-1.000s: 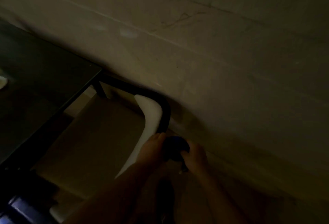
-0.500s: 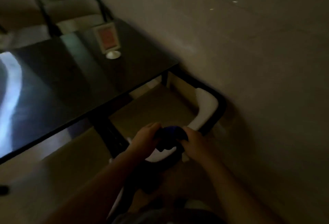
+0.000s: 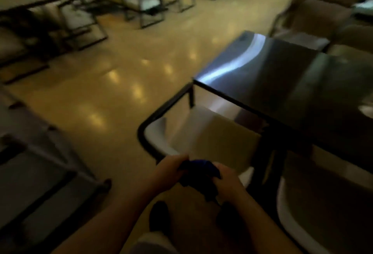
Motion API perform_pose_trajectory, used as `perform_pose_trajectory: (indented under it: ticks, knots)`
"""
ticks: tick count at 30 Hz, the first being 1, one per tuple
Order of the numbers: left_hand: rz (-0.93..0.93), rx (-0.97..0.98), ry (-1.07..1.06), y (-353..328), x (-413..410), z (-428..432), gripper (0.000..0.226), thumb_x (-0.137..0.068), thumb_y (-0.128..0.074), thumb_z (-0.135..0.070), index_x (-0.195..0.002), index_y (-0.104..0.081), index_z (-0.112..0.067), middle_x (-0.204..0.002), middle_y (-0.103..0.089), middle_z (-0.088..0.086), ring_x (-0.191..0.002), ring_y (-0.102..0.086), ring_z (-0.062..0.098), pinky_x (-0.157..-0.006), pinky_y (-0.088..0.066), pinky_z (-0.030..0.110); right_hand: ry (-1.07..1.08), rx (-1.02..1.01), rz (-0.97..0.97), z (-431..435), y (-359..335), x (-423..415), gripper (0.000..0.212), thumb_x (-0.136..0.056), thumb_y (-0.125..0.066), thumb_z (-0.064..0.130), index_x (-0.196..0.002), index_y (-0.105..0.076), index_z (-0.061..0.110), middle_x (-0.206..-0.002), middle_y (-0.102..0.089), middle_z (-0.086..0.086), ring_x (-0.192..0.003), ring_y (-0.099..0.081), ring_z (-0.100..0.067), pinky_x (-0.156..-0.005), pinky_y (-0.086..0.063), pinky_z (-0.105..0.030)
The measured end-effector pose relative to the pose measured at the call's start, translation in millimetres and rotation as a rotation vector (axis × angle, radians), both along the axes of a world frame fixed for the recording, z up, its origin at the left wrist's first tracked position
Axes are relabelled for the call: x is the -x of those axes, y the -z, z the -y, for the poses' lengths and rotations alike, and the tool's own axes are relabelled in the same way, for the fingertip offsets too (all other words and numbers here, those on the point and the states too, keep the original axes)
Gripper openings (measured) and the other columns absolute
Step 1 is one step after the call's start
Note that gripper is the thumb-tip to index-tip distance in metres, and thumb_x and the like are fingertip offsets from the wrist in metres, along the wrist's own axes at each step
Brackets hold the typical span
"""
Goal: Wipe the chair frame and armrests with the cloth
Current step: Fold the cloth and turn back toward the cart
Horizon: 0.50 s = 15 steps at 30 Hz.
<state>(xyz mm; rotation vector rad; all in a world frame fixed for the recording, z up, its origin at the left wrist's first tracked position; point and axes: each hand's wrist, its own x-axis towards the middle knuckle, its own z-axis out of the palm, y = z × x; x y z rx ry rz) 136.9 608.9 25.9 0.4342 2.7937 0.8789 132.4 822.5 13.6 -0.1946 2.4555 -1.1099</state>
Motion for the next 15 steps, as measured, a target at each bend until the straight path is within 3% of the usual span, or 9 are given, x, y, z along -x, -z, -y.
perform_pose_trajectory:
  ticks: [2,5,9,11,13,15]
  knots:
    - [0.012,-0.035,-0.172,-1.2,-18.9,56.1,0.01,-0.089,-0.057,-0.015,-0.085,-0.048,-0.016,-0.078,-0.054,-0.001,-0.065,-0.048,0.012,-0.057,-0.037,0.033,-0.164,-0.022,-0.043,57.1,-2.4,17.6,0.019,-0.093,-0.054,0.022,-0.108,-0.065,0.019,-0.099,-0.07,-0.002,-0.087,-0.065,-0.016,-0.068,-0.053,-0.026]
    - [0.01,-0.082,-0.415,5.2,-46.0,137.8,0.003,-0.09,-0.056,-0.013,-0.089,-0.053,-0.014,-0.082,-0.059,0.004,-0.071,-0.053,0.017,-0.063,-0.041,0.035,-0.409,-0.096,-0.087,150.8,-7.2,37.6,0.024,-0.091,-0.053,0.018,-0.112,-0.064,0.018,-0.102,-0.071,-0.006,-0.092,-0.067,-0.022,-0.078,-0.056,-0.037]
    - [-0.034,-0.075,-0.659,19.1,-76.0,256.6,0.009,-0.091,-0.054,-0.017,-0.084,-0.051,-0.02,-0.074,-0.052,-0.003,-0.061,-0.047,0.01,-0.053,-0.036,0.024,-0.651,-0.154,-0.085,301.5,-4.7,50.2,0.017,-0.096,-0.049,0.02,-0.108,-0.061,0.015,-0.101,-0.07,-0.009,-0.085,-0.066,-0.026,-0.076,-0.055,-0.041]
    - [-0.051,-0.071,-0.745,16.5,-86.6,310.3,0.011,-0.09,-0.055,-0.015,-0.081,-0.051,-0.019,-0.073,-0.052,-0.003,-0.06,-0.048,0.011,-0.052,-0.035,0.021,-0.715,-0.184,-0.108,367.8,-8.7,47.2,0.012,-0.095,-0.052,0.017,-0.099,-0.062,0.012,-0.1,-0.071,-0.012,-0.08,-0.065,-0.024,-0.071,-0.054,-0.036]
    - [-0.056,-0.089,-0.82,10.7,-103.4,357.6,0.017,-0.089,-0.055,-0.014,-0.077,-0.048,-0.022,-0.072,-0.053,-0.002,-0.061,-0.051,0.015,-0.052,-0.037,0.024,-0.743,-0.137,-0.097,427.4,-13.1,36.3,0.019,-0.096,-0.049,0.014,-0.105,-0.065,0.009,-0.098,-0.071,-0.016,-0.078,-0.064,-0.027,-0.064,-0.052,-0.032]
    - [-0.066,-0.112,-0.909,6.4,-120.6,398.6,0.019,-0.088,-0.055,-0.016,-0.076,-0.046,-0.028,-0.071,-0.055,-0.004,-0.061,-0.052,0.012,-0.053,-0.041,0.027,-0.799,-0.113,-0.076,476.8,-20.4,26.8,0.023,-0.097,-0.047,0.011,-0.11,-0.064,0.005,-0.1,-0.069,-0.023,-0.077,-0.061,-0.028,-0.065,-0.049,-0.037]
